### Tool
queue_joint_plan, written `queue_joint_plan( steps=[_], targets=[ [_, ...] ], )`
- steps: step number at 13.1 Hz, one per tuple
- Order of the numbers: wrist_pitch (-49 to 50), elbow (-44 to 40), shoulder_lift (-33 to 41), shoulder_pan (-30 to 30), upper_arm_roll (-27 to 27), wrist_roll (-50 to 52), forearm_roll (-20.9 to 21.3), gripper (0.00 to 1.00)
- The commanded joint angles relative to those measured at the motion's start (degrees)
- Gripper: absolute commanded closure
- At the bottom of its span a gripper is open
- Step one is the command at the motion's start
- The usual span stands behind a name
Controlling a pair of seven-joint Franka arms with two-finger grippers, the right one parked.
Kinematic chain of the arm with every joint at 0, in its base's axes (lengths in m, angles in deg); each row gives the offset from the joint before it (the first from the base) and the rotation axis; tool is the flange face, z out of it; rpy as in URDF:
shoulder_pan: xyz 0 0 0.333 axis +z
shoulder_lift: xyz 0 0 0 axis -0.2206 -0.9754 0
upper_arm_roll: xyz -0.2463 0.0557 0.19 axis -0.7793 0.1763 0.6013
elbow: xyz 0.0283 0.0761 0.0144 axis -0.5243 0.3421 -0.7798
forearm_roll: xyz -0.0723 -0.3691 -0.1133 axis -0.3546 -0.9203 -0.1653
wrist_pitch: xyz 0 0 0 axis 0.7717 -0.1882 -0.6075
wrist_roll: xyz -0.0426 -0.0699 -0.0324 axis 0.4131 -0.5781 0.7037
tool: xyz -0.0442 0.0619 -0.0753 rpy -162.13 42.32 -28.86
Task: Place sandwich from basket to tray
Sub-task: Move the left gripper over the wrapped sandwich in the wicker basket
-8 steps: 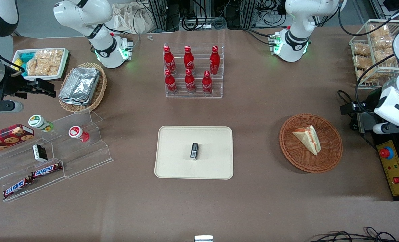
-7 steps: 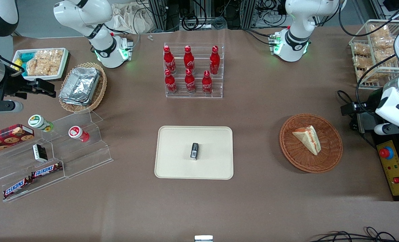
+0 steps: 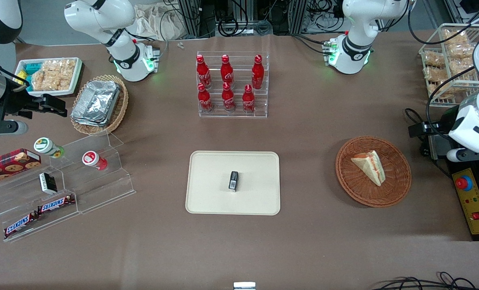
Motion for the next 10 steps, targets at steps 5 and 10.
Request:
queue_joint_plan(
  steps=[5, 10],
  targets=[
    [-9.84, 12.98, 1.71, 0.42, 1.59, -1.36, 0.36, 0.00],
    [-23.13, 22.32, -2.50, 0.51, 1.68, 5.29, 0.36, 0.00]
  ],
)
